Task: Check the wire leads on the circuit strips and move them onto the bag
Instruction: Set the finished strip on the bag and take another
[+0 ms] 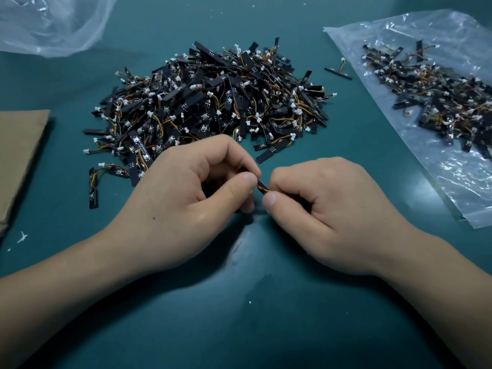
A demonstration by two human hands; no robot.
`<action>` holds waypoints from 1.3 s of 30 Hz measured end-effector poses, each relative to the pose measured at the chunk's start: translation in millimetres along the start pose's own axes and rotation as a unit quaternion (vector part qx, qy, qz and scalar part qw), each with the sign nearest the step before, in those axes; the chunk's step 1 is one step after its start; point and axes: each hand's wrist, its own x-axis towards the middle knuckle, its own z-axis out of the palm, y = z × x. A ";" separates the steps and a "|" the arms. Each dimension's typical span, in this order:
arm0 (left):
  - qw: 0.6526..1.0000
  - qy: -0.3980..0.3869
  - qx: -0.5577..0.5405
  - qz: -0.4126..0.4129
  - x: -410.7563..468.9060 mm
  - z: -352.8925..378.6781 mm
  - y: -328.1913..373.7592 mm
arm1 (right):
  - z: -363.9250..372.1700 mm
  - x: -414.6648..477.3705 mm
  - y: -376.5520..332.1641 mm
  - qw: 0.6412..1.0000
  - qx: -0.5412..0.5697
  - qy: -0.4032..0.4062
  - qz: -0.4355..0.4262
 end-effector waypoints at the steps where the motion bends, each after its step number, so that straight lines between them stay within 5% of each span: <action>1: 1.000 -0.002 -0.006 0.005 -0.1 0.2 -0.6 | 0.6 0.0 1.1 1.000 -0.004 -0.005 -0.010; 5: 0.998 0.024 -0.065 0.002 -0.9 2.6 -2.7 | 3.5 0.4 5.7 0.988 0.114 0.099 0.017; 8: 0.996 0.076 -0.006 0.041 -2.8 1.7 -2.2 | -6.0 7.0 15.3 0.860 0.378 0.293 0.181; 10: 0.985 0.086 0.123 0.083 -4.0 1.7 -1.3 | -9.8 10.8 22.9 0.806 0.438 0.314 0.244; 14: 0.945 0.038 0.322 0.037 -6.6 6.0 -1.6 | -0.1 6.2 19.0 0.876 0.362 0.262 0.185; 19: 0.928 -0.006 0.371 0.001 -7.4 6.4 -2.4 | 7.7 0.1 14.1 0.967 0.182 0.130 0.120; 33: 0.912 -0.015 0.409 -0.018 -9.2 6.5 -0.9 | 7.4 -0.4 10.7 0.982 0.113 0.092 0.122; 39: 0.931 -0.006 0.365 0.025 -9.9 3.9 -1.7 | 7.4 1.5 10.6 0.987 0.084 0.089 0.107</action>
